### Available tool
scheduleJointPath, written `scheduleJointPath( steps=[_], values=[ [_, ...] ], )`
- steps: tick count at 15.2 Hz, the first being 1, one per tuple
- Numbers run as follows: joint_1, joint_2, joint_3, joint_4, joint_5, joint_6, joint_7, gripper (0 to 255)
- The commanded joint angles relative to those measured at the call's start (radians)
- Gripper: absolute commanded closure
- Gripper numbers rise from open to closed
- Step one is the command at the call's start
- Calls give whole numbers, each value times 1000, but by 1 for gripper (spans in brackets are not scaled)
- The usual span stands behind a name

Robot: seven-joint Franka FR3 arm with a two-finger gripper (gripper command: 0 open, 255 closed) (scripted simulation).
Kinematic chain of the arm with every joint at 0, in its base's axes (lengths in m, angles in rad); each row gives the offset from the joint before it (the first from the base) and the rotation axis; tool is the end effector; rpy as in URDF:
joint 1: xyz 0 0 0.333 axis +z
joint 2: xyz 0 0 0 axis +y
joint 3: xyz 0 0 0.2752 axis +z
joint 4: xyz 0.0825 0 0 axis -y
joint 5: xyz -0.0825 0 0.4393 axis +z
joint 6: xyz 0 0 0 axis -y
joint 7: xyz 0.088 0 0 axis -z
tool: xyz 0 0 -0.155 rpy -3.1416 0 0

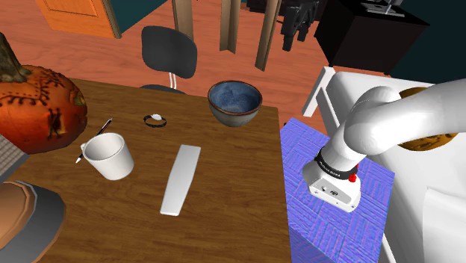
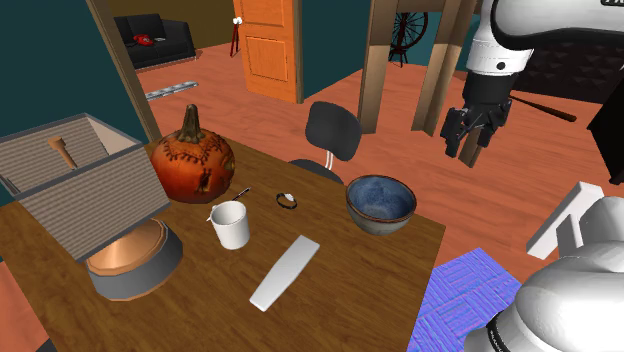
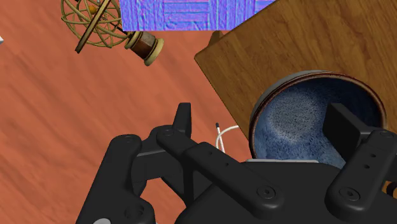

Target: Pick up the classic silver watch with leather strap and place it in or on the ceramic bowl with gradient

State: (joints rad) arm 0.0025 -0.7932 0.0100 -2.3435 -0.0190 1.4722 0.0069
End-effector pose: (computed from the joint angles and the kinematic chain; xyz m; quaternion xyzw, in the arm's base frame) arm 0.3749 0.0018 0.5150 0.9992 0.0006 -0.0389 0.0134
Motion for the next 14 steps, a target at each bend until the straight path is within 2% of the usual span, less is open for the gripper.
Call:
scheduleJointPath(
  steps=[1,7,14],
  values=[
    [0,0,0,0,0,0,0,0],
    [42,161,51,4,52,155,21,0],
    [86,376,111,63,94,312,39,0]
  ],
)
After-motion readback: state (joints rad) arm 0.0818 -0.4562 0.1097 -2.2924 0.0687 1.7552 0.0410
